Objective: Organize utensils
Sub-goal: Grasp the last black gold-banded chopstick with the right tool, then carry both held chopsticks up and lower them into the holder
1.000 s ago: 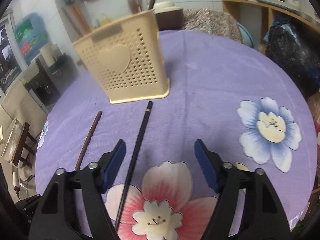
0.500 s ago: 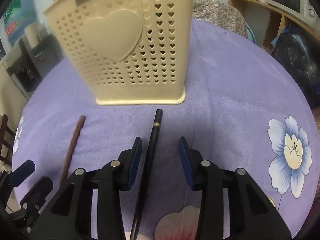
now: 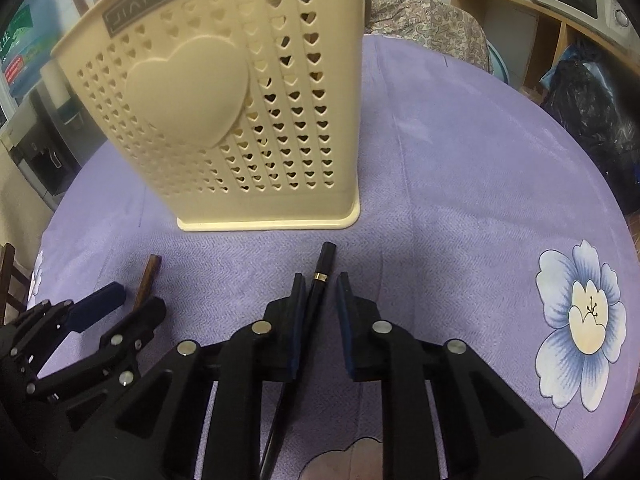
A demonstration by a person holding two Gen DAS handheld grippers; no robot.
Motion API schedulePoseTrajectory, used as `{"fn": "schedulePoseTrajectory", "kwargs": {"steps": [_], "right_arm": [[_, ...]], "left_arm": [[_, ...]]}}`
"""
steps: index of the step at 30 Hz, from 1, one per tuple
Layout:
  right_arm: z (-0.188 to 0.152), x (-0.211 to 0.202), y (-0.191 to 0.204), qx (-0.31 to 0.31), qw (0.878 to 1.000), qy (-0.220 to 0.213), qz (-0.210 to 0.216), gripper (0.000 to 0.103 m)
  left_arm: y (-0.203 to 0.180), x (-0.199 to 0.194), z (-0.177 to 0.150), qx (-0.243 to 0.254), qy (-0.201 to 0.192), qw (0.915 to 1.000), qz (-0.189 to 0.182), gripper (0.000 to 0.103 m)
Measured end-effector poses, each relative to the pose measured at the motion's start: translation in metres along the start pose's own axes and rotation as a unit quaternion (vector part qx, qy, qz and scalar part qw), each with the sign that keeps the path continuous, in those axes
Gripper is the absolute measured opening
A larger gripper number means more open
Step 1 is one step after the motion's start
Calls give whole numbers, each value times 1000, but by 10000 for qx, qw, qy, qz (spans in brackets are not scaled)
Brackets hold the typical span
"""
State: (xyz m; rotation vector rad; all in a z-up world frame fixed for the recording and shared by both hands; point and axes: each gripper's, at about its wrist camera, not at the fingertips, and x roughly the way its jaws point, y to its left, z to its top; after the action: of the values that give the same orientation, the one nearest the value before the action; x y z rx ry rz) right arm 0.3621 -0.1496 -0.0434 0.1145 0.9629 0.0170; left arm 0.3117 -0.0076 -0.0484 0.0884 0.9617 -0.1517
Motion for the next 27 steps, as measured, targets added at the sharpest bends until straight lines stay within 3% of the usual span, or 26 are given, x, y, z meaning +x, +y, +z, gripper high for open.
{"fn": "schedulePoseTrajectory", "kwargs": {"steps": [5,11,15,19,24,27], "right_arm": [[-2,0,-1,134,9998,-60,105,11],[-9,-11,-12,467,9956,-139,797,9],[-6,-40,-22,501,9900,-408,1253,9],[2,-97,-36,378,9823,-868,1618,9],[8,-165,-51,19,9744,-1501,1671,9],[11,-188,-58,-93,9724,-1655,1645,8]], "left_arm": [[-4,2,4,38,-11,9999,92,8],[3,-15,9,-98,-243,9996,-73,8],[11,-59,12,-259,-770,9960,-374,8],[23,-121,14,-380,-1463,9869,-569,8],[31,-174,11,-376,-2079,9758,-560,8],[33,-188,14,-447,-2314,9704,-527,8]]}}
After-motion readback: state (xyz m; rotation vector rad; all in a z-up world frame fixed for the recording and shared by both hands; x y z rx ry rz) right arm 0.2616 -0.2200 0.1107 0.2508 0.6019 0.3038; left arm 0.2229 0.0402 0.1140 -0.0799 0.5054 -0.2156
